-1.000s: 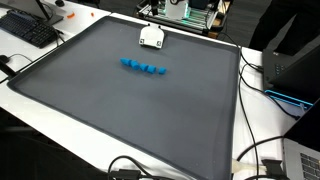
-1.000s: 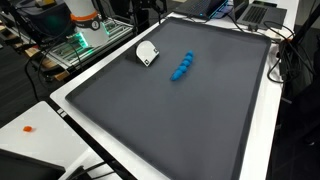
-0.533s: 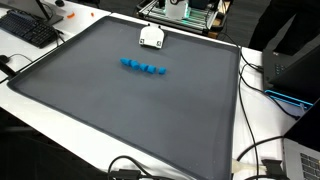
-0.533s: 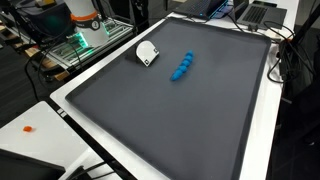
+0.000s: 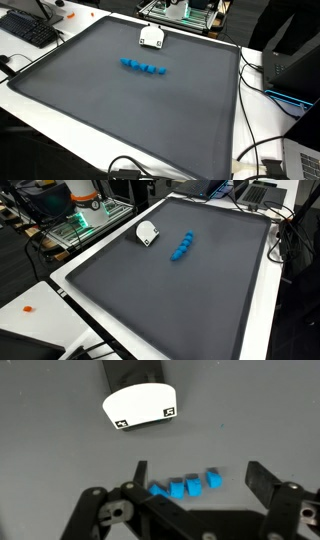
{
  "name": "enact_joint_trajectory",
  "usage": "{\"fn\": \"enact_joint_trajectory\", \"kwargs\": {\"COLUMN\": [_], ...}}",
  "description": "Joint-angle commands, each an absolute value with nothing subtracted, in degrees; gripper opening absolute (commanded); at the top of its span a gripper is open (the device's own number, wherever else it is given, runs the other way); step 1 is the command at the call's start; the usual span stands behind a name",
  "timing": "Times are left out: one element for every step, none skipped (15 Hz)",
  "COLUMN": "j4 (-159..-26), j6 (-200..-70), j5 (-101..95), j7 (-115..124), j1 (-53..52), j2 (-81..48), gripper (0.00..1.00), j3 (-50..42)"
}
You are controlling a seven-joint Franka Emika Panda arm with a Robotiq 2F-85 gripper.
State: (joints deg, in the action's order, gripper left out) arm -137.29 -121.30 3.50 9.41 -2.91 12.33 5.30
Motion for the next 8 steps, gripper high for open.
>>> {"fn": "enact_joint_trajectory", "kwargs": {"j4": [-136.14,-136.06,-136.05,-136.38,-136.34,-136.33,-136.33,-136.33], "j6": [-120.24,-120.32,-120.48,-121.20,-121.20,-121.21,-121.21,-121.21], "j5": [1.11,1.04,1.00,2.31,2.32,2.32,2.32,2.32], "j7": [2.83,1.37,0.11,2.52,2.19,2.21,2.21,2.21], "j1": [-3.66,-3.74,-3.79,-3.64,-3.66,-3.65,-3.65,-3.65], "j2": [11.63,11.63,11.64,11.83,11.83,11.83,11.83,11.83], "gripper": [1.00,1.00,1.00,1.00,1.00,1.00,1.00,1.00], "j3": [5.02,4.93,4.87,4.97,4.96,4.95,4.95,4.95]}}
